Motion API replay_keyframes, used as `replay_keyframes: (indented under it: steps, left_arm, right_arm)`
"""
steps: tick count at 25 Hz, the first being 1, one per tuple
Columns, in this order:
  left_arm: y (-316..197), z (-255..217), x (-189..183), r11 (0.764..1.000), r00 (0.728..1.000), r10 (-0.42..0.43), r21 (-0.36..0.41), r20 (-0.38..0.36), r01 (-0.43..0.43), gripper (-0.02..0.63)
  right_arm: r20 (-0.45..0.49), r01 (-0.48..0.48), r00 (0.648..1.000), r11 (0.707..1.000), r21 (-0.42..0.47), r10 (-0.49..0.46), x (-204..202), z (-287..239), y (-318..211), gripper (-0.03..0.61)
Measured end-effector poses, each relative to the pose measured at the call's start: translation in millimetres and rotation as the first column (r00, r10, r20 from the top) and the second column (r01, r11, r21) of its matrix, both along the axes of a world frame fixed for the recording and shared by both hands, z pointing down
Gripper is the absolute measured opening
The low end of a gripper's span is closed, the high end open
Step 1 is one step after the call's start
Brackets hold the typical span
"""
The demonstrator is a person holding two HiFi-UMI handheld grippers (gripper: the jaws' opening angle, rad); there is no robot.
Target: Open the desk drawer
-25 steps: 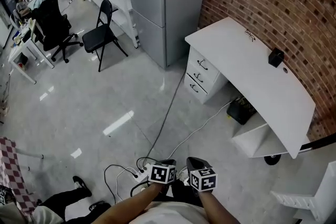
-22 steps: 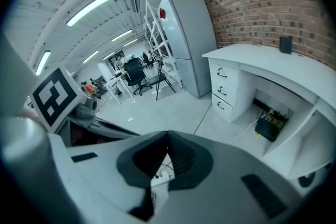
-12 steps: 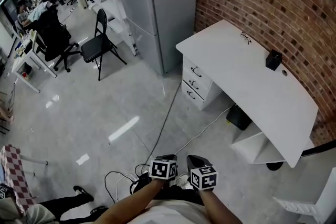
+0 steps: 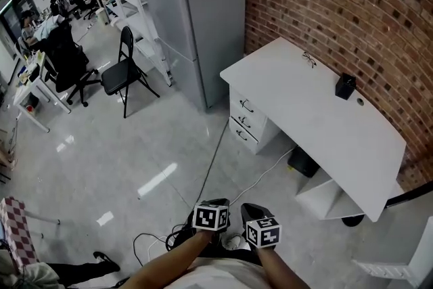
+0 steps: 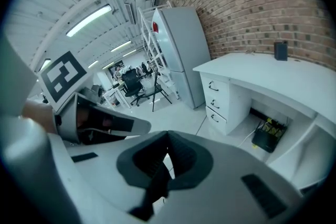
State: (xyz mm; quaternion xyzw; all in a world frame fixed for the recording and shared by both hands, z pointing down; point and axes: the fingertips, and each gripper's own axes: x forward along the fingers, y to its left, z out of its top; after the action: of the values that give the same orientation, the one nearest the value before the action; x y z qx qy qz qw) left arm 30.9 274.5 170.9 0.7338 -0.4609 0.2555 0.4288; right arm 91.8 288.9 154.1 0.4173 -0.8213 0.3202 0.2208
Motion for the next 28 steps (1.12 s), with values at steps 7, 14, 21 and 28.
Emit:
replay_keyframes:
  steps: [7,14,21,28]
  left_arm:
    - [-36,16,5,1.0,0.999,0.012,-0.014,-0.038,-0.012,0.006]
    - [-117,50,-13,0.997,0.998,0.022,-0.073,-0.063,-0.026,0.006]
    - [-237,75,-45,0.991,0.993,0.064,-0.107,-0.094,-0.074,0.006]
    - [-317,100,-85,0.988,0.995,0.096,-0.116,-0.038,-0.1,0.006]
  right_arm:
    - [-0.032,-0.007,0.999,1.0,-0.012,0.007,5,11,-35,0.015]
    - [-0.08,0.008,0.997,0.999,-0.052,-0.012,-15,31,-110,0.015]
    - [-0.126,-0.009,0.992,0.995,-0.099,-0.004,-53,49,-227,0.015]
    - [-0.16,-0.015,0.987,0.992,-0.129,-0.006,-75,70,-301,0.015]
